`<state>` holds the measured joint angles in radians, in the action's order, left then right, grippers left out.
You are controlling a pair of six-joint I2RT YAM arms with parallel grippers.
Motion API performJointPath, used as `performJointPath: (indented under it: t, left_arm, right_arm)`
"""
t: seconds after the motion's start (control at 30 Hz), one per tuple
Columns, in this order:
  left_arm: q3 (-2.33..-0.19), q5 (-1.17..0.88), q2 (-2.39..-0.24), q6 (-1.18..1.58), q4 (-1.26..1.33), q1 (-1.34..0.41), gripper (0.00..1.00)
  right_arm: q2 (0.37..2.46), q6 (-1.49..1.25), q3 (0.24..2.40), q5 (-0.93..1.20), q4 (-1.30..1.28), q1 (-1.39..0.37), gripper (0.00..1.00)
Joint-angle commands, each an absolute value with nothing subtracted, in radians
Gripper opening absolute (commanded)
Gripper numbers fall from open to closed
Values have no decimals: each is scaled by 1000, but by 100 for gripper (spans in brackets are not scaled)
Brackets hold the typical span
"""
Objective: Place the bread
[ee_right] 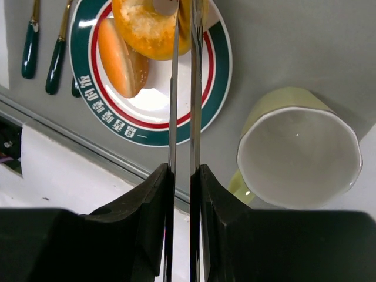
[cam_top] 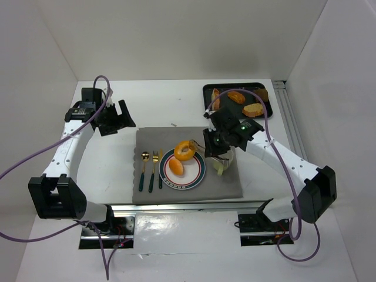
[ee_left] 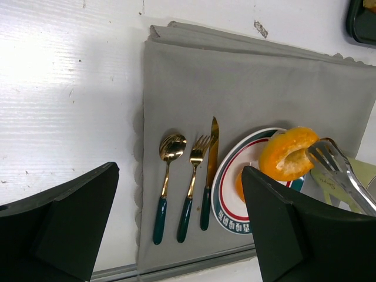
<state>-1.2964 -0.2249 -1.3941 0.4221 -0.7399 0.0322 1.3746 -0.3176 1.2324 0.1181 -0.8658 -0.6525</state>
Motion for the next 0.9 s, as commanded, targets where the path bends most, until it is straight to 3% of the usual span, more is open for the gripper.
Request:
performJointPath:
  t: [0.0, 0.13, 0.17, 0.2, 0.27, 0.53, 0.87]
  left_arm:
    - [-1322, -245, -1365, 423, -735, 38, 99]
    - [-1322, -255, -1365, 423, -735, 38, 99]
    - [-1322, -255, -1365, 423, -735, 38, 99]
    - [-1322, -255, -1365, 423, -735, 38, 99]
    - [-1322, -255, -1365, 414, -735, 38, 99]
    - [-1322, -255, -1355, 414, -735, 38, 99]
    - [-1325, -245, -1336, 416, -755, 38, 99]
  right_arm:
    - [1333, -348, 1218, 78, -905, -673, 28]
    - [1333, -348, 1218, 64, -925, -693, 34]
    - [1333, -348, 1239, 64, -925, -693, 39]
    - [1333, -348, 1249, 64, -934, -704, 51]
    - [1333, -348, 1275, 46, -943, -713, 58]
    - [1342, -339, 1456, -66, -999, -704, 59]
    - [1411, -318, 1519, -185, -841, -632, 59]
